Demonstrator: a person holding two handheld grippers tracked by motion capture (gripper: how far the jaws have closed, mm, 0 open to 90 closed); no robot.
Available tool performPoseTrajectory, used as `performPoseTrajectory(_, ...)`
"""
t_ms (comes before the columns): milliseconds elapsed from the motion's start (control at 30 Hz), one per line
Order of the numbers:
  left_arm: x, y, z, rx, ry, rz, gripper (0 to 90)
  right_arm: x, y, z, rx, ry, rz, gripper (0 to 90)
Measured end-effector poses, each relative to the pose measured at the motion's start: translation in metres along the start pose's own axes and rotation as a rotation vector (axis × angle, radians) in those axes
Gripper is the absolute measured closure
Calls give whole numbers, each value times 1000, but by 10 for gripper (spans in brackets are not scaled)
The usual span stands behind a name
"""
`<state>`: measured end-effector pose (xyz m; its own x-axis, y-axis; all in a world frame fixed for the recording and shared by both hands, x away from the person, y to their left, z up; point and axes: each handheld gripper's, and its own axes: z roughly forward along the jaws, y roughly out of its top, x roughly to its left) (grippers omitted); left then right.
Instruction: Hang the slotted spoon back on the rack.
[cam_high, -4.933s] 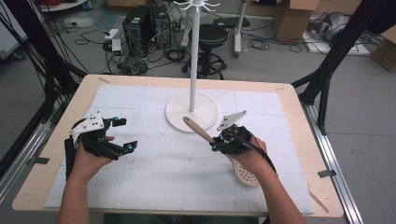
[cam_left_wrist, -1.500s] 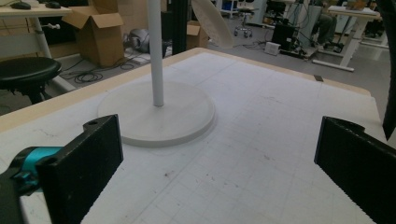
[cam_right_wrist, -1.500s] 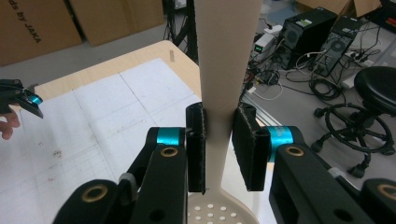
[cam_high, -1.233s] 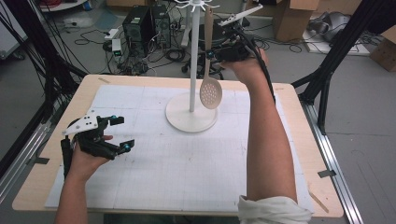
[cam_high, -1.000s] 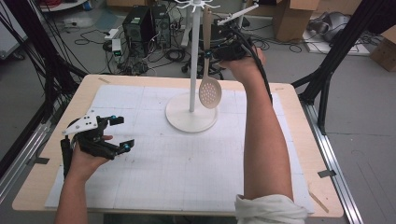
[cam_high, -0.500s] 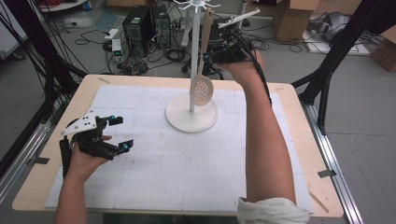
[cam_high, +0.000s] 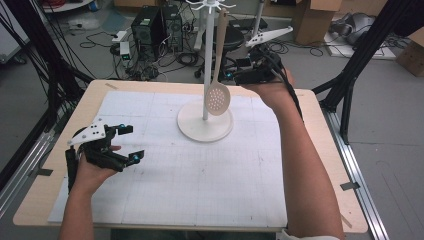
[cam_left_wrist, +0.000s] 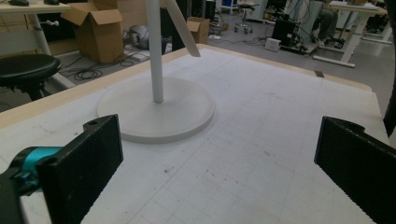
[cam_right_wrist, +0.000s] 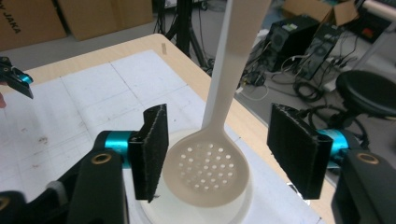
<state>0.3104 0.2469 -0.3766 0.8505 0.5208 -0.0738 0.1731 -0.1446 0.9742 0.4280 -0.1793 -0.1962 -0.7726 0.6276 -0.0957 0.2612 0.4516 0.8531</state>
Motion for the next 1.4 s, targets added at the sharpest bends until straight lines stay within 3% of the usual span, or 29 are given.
performPoseTrajectory(233,0,0,2,5,-1,1,16,11,-13,-11,-52,30,-5,331)
performPoseTrajectory(800,-1,-1,3,9,-6,0,16,14,-46,-32,-137,72,33,266)
performPoseTrajectory(1000,-1,-1,3,12,-9,2,16,13,-65,-38,-170,75,70,205)
performPoseTrajectory(1400,-2,-2,6,17,-24,7,16,21,-112,-54,-225,97,93,166)
